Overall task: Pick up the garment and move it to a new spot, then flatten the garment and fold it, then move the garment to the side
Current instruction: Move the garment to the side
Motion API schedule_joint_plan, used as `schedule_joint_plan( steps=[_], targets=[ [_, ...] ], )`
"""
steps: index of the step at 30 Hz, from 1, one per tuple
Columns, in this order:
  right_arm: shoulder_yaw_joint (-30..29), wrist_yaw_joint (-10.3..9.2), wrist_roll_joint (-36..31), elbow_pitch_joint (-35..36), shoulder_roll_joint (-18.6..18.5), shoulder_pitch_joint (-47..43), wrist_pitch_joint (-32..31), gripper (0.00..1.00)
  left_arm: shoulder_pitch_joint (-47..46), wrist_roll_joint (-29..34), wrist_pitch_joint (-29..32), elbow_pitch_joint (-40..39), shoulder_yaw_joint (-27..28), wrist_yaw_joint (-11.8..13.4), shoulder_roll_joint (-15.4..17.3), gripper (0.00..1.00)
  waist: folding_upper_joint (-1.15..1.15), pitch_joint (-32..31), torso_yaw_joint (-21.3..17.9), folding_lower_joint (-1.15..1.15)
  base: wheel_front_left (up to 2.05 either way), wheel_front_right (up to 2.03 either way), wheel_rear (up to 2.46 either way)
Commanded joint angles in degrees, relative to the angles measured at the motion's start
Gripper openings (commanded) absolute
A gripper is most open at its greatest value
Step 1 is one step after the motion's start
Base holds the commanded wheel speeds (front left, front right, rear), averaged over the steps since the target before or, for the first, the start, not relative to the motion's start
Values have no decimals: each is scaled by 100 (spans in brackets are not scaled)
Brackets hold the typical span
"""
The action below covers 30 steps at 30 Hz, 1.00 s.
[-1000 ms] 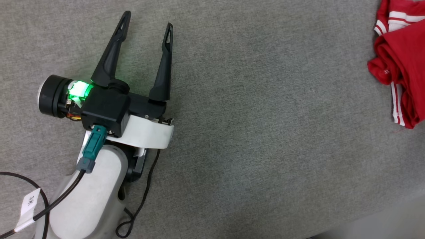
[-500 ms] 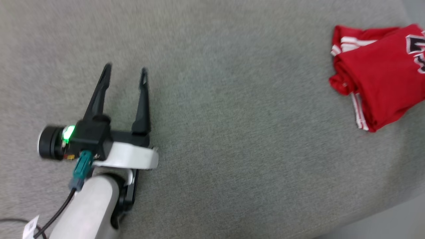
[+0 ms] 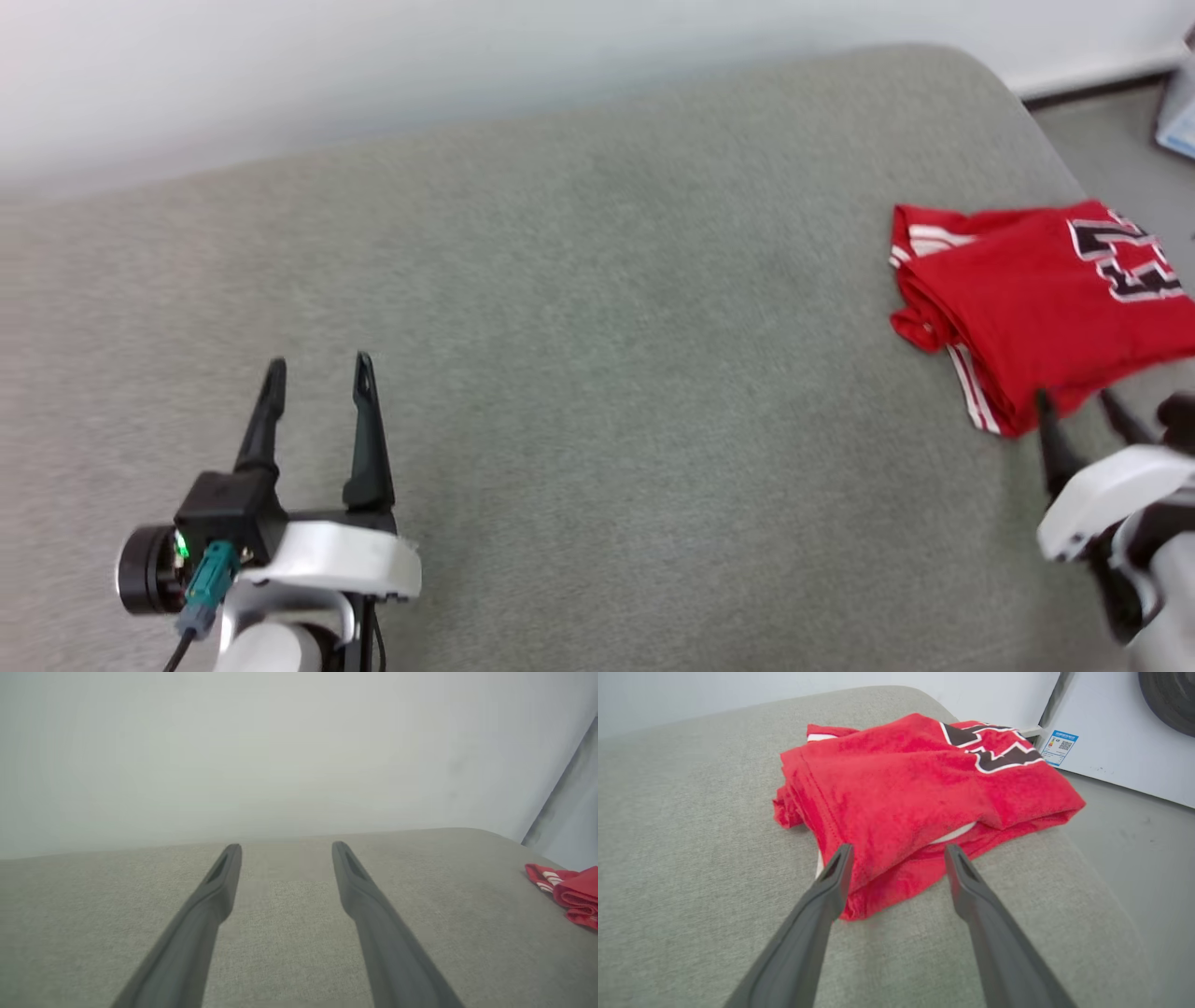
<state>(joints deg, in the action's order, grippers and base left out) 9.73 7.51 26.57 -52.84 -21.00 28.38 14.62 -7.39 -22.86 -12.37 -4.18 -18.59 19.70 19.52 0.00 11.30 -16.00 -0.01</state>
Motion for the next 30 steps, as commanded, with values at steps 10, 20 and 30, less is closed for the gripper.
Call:
schedule_joint_plan(
  steps=[10,20,30],
  targets=[
    [-447,-4,-575,1958,860,-1294,-194,100,567,-183,-87,144,67,91,-16,100,0,-681,886,1,0,0,0],
    [-982,-4,-1386,4348,1470,-2318,-1028,100,887,-237,-60,219,129,128,128,100,0,-999,1191,1,0,0,0],
    [-1110,-4,-1742,5816,1658,-3172,-1775,100,1172,-304,-7,287,58,71,228,100,0,-1276,1152,1,0,0,0]
  ],
)
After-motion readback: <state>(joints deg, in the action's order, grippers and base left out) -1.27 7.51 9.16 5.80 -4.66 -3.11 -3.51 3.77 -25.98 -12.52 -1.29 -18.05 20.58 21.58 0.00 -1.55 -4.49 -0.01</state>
